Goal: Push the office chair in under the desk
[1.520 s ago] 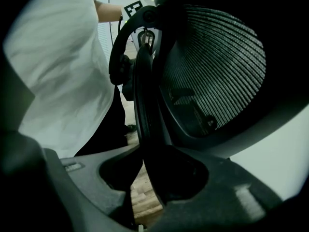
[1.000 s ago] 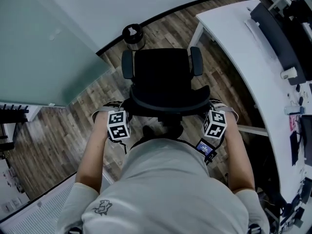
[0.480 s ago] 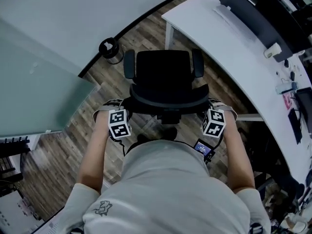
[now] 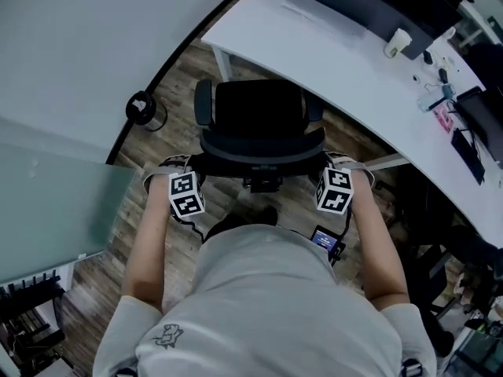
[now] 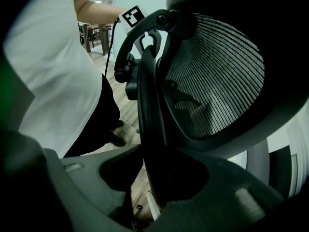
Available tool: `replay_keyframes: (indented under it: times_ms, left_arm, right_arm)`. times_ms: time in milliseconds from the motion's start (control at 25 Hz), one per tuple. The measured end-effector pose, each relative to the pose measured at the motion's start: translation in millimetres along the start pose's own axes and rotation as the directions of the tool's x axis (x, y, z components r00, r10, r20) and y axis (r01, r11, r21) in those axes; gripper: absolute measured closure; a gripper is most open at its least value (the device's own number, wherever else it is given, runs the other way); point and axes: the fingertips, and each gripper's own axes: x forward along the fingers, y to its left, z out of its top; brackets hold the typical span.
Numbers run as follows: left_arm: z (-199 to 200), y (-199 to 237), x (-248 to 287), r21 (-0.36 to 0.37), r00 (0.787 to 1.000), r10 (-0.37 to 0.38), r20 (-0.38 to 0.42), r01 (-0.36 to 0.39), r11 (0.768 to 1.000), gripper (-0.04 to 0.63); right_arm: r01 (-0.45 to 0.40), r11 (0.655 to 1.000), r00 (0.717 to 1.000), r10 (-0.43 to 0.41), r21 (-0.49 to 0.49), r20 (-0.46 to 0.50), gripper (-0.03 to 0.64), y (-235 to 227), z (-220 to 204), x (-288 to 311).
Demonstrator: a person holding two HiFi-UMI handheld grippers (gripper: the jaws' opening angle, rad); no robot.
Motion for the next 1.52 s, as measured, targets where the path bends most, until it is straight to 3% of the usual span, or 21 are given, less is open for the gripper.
replay_keyframes:
  times_ms: [280,640,1200,1520]
  left_arm:
    - [48.6,44.3,25.4,0.130,1.000,-0.009,0.014,0.007,0.991,0.454]
    - [114.9,111.3,59.9,0.292,1.000,-0.016,0.019,0.009,0.956,0.454]
    - [177.4,202.2,102.9,0.434,0.998,-0.042,0.050,0.016,0.901,0.454]
    - [230.5,252.5,127.6,0.479,0.996,-0.051,0.074,0.009,0.878,0.454]
  right_arm:
    - [0.043,0.992,0.999,-0.040,0.119,-0.029,0.472,-12.2,-44.0,-7.6]
    - [0.101,0.964,0.994,-0.088,0.246,-0.064,0.474,-40.1,-98.1,-16.5]
    - [0.117,0.930,0.993,-0.099,0.348,-0.069,0.477,-91.2,-136.3,-7.8]
    - [0.163,0.915,0.985,-0.127,0.368,-0.120,0.480,-138.0,-182.1,-5.4]
